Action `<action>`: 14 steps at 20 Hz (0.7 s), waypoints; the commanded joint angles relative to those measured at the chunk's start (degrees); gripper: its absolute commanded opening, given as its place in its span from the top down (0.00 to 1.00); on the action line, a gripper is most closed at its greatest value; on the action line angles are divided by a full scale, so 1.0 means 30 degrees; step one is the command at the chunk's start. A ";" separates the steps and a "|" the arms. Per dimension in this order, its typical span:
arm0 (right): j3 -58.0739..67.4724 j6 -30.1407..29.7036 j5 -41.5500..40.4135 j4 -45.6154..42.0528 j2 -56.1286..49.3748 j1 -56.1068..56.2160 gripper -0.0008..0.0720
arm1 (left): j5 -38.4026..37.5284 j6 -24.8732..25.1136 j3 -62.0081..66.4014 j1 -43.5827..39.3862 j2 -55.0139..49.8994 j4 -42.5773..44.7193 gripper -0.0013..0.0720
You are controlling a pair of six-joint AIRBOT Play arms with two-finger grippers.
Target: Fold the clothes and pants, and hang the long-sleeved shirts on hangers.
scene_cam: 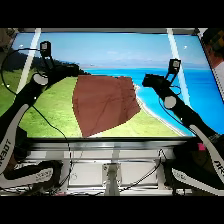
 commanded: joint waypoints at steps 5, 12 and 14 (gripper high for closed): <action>0.0831 -0.1712 1.7894 -0.0313 -0.0415 -0.6360 0.48 | -0.8400 0.0000 0.0000 0.2681 0.2994 -0.0015 0.02; 0.0969 -0.2506 2.1726 0.2798 -0.3854 -0.6484 0.42 | -1.2203 -0.0160 -0.0015 0.2710 0.3461 -0.0007 0.02; 0.1450 -0.3067 2.3234 0.4116 -0.5275 -0.6477 0.42 | -1.2764 -0.0299 -0.0015 0.2703 0.3461 -0.0015 0.02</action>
